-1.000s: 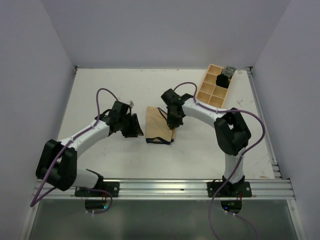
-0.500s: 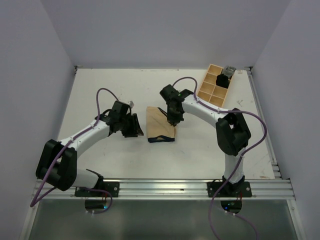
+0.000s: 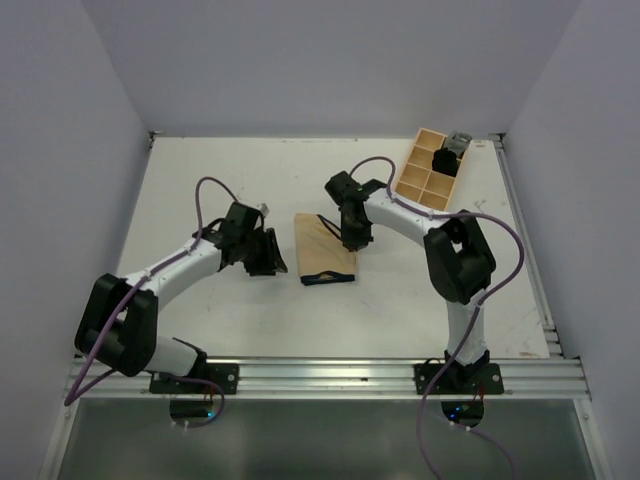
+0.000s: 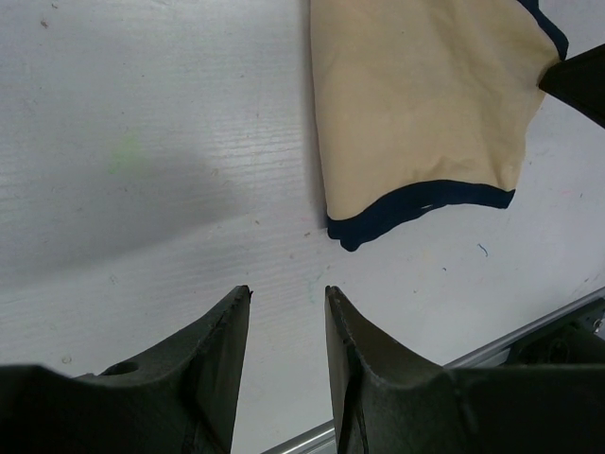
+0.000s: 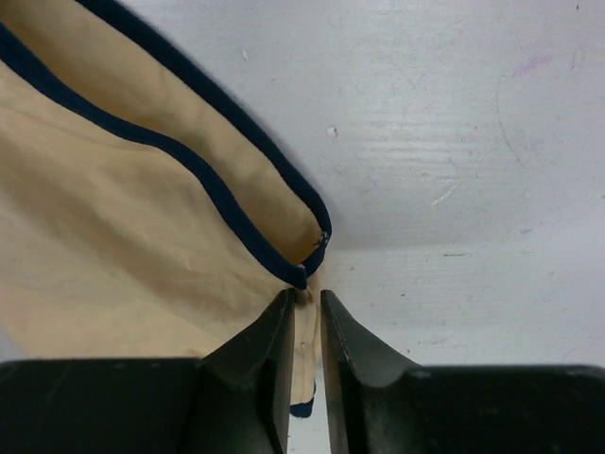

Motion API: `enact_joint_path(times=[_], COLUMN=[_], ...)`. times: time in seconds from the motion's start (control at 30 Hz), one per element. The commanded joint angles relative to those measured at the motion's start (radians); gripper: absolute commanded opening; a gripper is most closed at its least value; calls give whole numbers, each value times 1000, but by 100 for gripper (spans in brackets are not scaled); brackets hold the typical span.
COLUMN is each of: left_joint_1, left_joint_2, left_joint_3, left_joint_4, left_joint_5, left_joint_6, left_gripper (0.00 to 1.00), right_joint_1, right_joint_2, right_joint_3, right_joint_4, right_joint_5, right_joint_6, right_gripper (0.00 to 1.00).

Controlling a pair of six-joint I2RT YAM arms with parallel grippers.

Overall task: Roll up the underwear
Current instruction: Fold the underwear

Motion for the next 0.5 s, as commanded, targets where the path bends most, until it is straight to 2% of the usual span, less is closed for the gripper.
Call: enact_joint_path(times=[0.0,0.27,0.47], left_joint_1=[2,2,2], left_joint_2=[15,57,120], left_joint_3=[34,43,57], left_joint_4=[29,67,121], left_joint_5=[-1,19,42], left_joint_6=[3,-11,-25], left_gripper=[42,43,43], right_joint_1=[-8,-8,-6], right_joint_2=[17,-43,-155], right_joint_3=[-4,-21,-96], right_joint_4=[32,42,116], right_joint_5=[46,1,-133], right_joint_6=[-35,-72,-93], right_gripper=[23,33,33])
